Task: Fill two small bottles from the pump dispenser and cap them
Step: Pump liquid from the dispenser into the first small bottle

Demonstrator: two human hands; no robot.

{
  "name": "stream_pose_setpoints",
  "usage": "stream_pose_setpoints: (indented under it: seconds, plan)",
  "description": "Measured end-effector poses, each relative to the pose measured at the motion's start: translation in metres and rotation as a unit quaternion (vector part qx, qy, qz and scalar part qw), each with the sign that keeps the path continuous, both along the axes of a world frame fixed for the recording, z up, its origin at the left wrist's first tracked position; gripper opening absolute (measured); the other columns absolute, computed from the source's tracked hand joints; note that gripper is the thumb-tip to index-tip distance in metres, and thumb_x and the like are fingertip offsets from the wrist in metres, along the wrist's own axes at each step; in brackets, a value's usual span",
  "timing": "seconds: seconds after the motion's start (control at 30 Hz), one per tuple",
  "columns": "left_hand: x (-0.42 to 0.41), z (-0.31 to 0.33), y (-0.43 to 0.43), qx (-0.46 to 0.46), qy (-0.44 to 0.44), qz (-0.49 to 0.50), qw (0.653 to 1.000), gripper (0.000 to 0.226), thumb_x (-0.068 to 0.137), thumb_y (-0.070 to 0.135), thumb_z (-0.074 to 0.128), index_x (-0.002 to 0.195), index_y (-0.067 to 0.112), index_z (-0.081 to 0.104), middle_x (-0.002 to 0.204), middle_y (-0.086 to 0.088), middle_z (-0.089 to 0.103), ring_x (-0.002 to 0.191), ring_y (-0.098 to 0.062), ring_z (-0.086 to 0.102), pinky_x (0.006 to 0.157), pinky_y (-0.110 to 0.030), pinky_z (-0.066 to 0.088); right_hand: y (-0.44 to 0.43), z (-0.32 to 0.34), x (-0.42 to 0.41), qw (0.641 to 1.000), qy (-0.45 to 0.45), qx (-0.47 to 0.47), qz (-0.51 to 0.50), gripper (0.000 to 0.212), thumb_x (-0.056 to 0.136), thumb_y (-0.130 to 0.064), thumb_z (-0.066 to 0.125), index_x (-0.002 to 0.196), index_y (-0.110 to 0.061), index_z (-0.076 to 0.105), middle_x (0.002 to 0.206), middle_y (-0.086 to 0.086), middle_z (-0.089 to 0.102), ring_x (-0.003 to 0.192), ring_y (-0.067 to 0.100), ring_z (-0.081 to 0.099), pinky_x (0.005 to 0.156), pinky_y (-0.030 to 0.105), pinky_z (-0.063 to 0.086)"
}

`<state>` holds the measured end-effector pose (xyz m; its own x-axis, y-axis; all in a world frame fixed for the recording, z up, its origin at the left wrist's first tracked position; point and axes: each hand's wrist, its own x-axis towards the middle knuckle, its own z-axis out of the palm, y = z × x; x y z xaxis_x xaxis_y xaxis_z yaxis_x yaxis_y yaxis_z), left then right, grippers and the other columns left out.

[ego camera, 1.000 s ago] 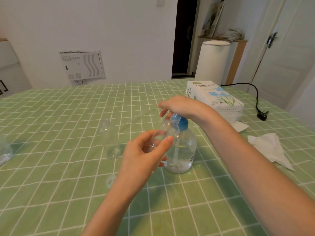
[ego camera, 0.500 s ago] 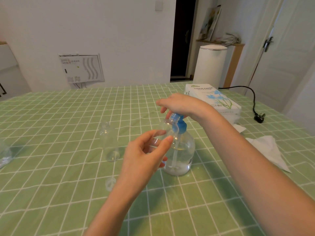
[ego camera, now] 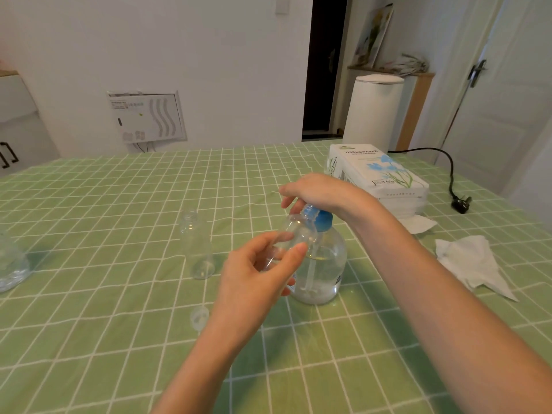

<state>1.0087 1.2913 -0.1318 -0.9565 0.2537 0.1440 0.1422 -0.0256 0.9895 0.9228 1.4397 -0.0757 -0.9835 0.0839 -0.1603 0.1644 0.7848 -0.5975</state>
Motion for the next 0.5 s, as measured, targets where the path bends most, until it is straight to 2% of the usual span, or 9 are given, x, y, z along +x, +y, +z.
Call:
stream_pose_setpoints:
  seconds: [0.1, 0.17, 0.27, 0.37, 0.43, 0.5]
  plan:
    - [0.0, 0.002, 0.0, -0.001, 0.008, -0.003, 1.0, 0.033, 0.066, 0.042, 0.069, 0.096, 0.027, 0.068, 0.082, -0.008, 0.071, 0.053, -0.004, 0.062, 0.047, -0.013, 0.045, -0.001, 0.004, 0.001, 1.0, 0.0, 0.007, -0.001, 0.036, 0.096, -0.04, 0.042, 0.099, -0.016, 0.069, 0.11, 0.007, 0.064, 0.097, 0.022, 0.056, 0.068, 0.031, 0.037]
    - [0.0, 0.004, 0.002, 0.001, 0.012, -0.004, 1.0, 0.034, 0.064, 0.043, 0.068, 0.095, 0.028, 0.068, 0.085, -0.01, 0.071, 0.054, -0.005, 0.062, 0.046, -0.013, 0.045, -0.001, 0.011, 0.002, 1.0, 0.005, 0.013, -0.002, 0.039, 0.096, -0.04, 0.041, 0.102, -0.012, 0.067, 0.1, 0.006, 0.065, 0.09, 0.021, 0.056, 0.063, 0.029, 0.037]
    - [-0.002, 0.006, 0.003, 0.002, 0.007, -0.002, 1.0, 0.021, 0.073, 0.034, 0.069, 0.093, 0.03, 0.068, 0.088, -0.011, 0.07, 0.052, -0.004, 0.061, 0.044, -0.012, 0.042, -0.001, 0.02, 0.001, 1.0, 0.019, 0.022, -0.004, 0.042, 0.095, -0.041, 0.042, 0.106, -0.008, 0.066, 0.083, 0.002, 0.062, 0.077, 0.017, 0.055, 0.056, 0.024, 0.036]
    - [-0.001, 0.006, 0.003, 0.003, 0.006, 0.0, 1.0, 0.02, 0.074, 0.034, 0.069, 0.093, 0.03, 0.068, 0.088, -0.012, 0.07, 0.052, -0.004, 0.062, 0.043, -0.011, 0.042, -0.001, 0.019, 0.001, 1.0, 0.005, 0.01, -0.005, 0.038, 0.093, -0.043, 0.046, 0.101, -0.012, 0.067, 0.094, 0.005, 0.064, 0.086, 0.02, 0.058, 0.059, 0.027, 0.037]
    - [0.0, 0.006, 0.003, 0.004, 0.01, 0.001, 1.0, 0.026, 0.07, 0.039, 0.068, 0.094, 0.029, 0.068, 0.086, -0.011, 0.071, 0.052, -0.004, 0.062, 0.044, -0.012, 0.044, -0.002, 0.016, 0.001, 1.0, -0.007, 0.001, -0.007, 0.03, 0.091, -0.042, 0.049, 0.093, -0.017, 0.066, 0.106, 0.006, 0.064, 0.095, 0.023, 0.058, 0.061, 0.029, 0.038]
    - [0.001, 0.007, 0.003, 0.004, 0.015, 0.001, 1.0, 0.035, 0.063, 0.045, 0.067, 0.095, 0.029, 0.068, 0.084, -0.009, 0.071, 0.053, -0.004, 0.063, 0.046, -0.012, 0.045, -0.002, 0.015, 0.001, 1.0, -0.009, 0.0, -0.005, 0.023, 0.09, -0.038, 0.051, 0.086, -0.02, 0.064, 0.109, 0.006, 0.064, 0.095, 0.023, 0.058, 0.059, 0.027, 0.038]
